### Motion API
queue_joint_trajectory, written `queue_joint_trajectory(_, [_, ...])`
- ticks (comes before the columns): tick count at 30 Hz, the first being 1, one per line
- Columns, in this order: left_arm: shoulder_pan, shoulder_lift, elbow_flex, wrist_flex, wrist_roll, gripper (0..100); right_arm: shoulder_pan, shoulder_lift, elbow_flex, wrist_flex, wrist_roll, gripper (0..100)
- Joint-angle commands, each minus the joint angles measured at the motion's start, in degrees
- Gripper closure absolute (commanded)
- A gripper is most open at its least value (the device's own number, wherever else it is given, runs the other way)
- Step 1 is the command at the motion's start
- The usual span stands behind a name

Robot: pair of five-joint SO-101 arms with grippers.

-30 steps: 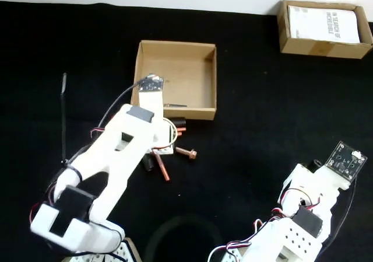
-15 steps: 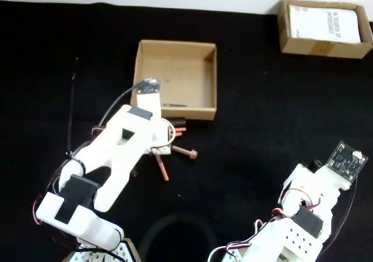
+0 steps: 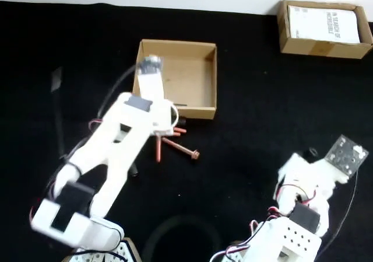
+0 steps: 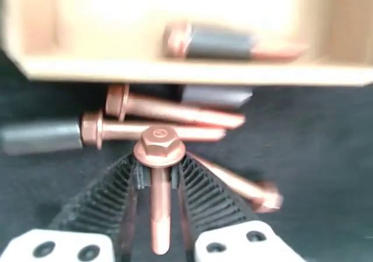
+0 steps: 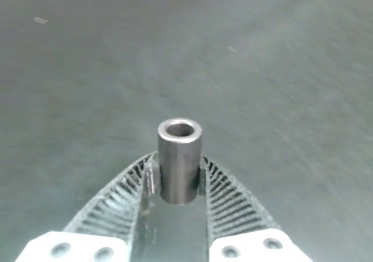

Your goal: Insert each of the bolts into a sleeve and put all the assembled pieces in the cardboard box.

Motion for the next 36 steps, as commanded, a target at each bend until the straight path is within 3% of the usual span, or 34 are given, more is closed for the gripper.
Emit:
queue_joint_trajectory(1, [1.54,-9.19,-7.34,4.75,-0.09,99,-7.69,-0.92,-7.25,2.15,-4.04,99.2])
queue_joint_trajectory(7, [9.27,-24.31,-12.7,7.82,-0.18,99,-20.97,-0.92,-11.74,3.3,-6.68,99.2])
queue_joint_trajectory(13, [17.63,-37.49,-12.09,7.56,-0.26,99,-39.08,-0.92,-12.0,6.02,-6.24,99.2])
queue_joint_trajectory(18, [18.59,-40.31,-11.38,7.47,-0.26,99,-49.63,-0.92,-12.0,7.6,-6.24,99.2])
queue_joint_trajectory(21, [16.48,-38.64,-10.15,4.66,-1.14,99,-53.58,-0.92,-12.0,7.96,-6.24,99.2])
queue_joint_trajectory(28, [13.49,-36.7,0.92,-16.53,-10.73,99,-56.22,-1.01,-14.29,7.52,-6.24,99.2])
queue_joint_trajectory(36, [13.58,-37.49,4.09,-19.87,-10.81,99,-56.13,-1.01,-14.9,0.57,-6.24,99.2])
